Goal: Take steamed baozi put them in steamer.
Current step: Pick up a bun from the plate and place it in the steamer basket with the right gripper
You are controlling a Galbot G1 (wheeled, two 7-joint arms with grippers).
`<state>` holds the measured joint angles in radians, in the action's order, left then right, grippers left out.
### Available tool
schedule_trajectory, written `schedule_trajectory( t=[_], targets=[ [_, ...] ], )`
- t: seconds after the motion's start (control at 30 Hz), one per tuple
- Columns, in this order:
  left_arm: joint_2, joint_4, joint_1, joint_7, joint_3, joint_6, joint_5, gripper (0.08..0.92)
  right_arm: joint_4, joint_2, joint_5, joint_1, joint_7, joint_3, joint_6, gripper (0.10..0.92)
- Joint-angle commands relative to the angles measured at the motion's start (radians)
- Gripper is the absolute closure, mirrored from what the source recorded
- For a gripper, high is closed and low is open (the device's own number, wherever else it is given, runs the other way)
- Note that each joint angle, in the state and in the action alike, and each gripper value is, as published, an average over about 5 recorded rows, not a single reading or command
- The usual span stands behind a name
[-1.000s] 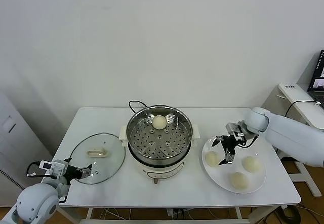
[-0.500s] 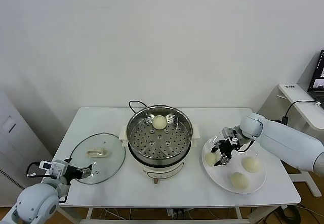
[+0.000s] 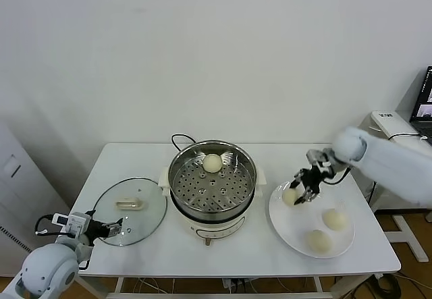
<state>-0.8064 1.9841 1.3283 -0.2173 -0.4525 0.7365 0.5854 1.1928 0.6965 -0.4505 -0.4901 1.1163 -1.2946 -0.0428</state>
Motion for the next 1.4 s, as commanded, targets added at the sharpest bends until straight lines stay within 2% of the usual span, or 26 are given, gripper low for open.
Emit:
schedule_trajectory(
  t=[0.03,0.33,0.53,0.97,1.4],
  targets=[
    [0.001,0.0,0.0,0.0,0.001,0.029,0.002,0.177,0.076,-0.011,-0.164,-0.322,0.044,-0.152,-0.063,0.525],
    [0.003,0.0,-0.003,0.0,0.003,0.03,0.002,0.177,0.131,0.134,-0.432,-0.393,-0.079,-0.163,-0.21,0.525],
    [0.005,-0.003,-0.005,0.001,0.001,0.029,0.001,0.177,0.121,0.26,-0.522,-0.317,-0.182,-0.145,-0.258,0.525],
    [0.003,-0.02,-0.01,0.003,0.001,0.027,-0.005,0.177,-0.004,0.527,-0.559,-0.128,-0.307,-0.124,-0.333,0.525],
    [0.006,-0.028,-0.01,0.007,0.001,0.025,-0.005,0.177,-0.079,0.615,-0.501,-0.045,-0.343,-0.131,-0.369,0.525]
  ],
)
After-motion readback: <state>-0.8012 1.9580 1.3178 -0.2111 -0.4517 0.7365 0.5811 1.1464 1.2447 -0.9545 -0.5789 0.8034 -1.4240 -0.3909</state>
